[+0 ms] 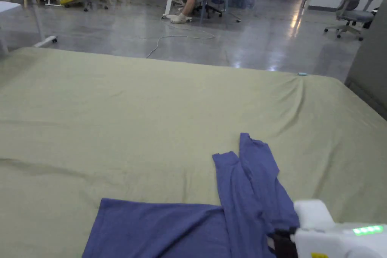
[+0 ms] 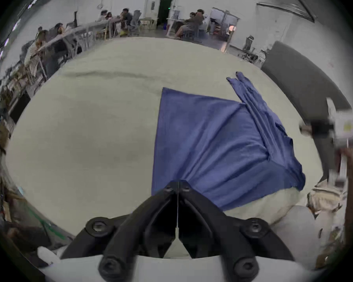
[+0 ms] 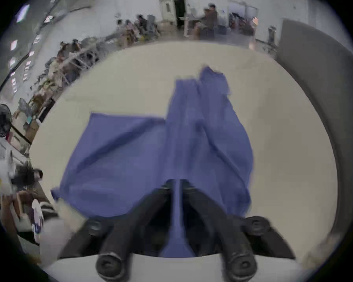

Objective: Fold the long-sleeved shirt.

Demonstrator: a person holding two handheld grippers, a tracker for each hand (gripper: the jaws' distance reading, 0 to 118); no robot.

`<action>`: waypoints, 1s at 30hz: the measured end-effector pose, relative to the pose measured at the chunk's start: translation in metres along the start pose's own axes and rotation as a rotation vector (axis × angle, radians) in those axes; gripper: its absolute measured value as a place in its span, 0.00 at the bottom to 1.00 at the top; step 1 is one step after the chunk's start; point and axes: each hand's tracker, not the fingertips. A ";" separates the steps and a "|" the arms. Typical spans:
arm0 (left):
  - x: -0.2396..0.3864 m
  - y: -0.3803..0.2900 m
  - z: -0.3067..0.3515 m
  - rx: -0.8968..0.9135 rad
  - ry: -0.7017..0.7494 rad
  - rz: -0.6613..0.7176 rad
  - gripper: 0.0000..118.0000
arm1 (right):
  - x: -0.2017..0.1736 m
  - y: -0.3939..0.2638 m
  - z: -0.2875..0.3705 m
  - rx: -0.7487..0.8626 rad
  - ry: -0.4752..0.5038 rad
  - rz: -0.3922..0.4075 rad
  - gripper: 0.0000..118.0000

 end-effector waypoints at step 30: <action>0.018 0.002 0.054 0.076 -0.093 0.052 0.00 | -0.012 0.033 0.087 -0.039 0.009 0.178 0.00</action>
